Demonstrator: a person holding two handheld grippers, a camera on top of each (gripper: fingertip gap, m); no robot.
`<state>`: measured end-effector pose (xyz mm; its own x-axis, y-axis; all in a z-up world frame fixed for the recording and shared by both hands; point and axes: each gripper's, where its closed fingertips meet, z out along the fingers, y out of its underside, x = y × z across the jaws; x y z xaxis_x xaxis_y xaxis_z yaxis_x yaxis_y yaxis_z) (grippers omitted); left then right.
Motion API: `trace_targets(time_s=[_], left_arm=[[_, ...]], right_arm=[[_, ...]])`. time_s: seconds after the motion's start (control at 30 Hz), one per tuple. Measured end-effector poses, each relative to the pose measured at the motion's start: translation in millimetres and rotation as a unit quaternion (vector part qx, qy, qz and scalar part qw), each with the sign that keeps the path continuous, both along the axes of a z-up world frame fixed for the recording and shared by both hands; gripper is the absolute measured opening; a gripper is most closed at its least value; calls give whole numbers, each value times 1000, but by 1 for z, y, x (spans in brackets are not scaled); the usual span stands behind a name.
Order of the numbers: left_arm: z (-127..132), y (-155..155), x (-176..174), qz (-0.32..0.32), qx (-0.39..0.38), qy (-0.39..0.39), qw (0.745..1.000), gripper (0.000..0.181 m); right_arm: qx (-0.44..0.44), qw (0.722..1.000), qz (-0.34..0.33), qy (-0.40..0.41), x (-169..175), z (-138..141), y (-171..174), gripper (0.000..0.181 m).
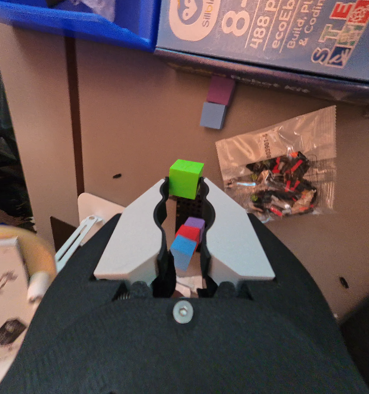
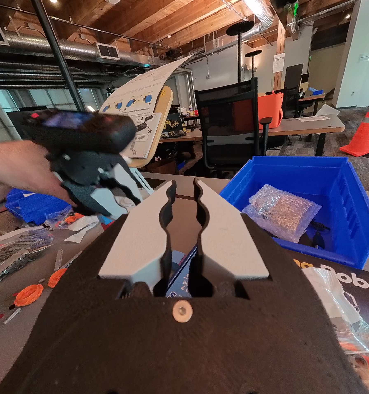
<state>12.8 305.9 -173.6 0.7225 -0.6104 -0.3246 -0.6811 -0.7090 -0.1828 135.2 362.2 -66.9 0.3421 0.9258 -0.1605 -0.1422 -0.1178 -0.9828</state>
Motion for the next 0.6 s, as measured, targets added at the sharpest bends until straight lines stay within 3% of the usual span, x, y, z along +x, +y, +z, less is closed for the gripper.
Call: trace_targets(time_s=[0.13, 0.23, 0.37, 0.6], left_arm=[[34, -24, -21, 12, 13, 5, 1000, 27], [45, -41, -45, 30, 8, 15, 999, 27], [45, -59, -68, 53, -6, 13, 998, 27], [28, -67, -66, 47, -38, 5, 998, 27]], right_arm=[[-2, 1000, 3, 0, -1, 0, -1, 15], [0, 1000, 4, -1, -2, -1, -2, 15], [0, 1000, 7, -4, -3, -2, -3, 16], [1, 1000, 9, -9, -5, -3, -4, 16]])
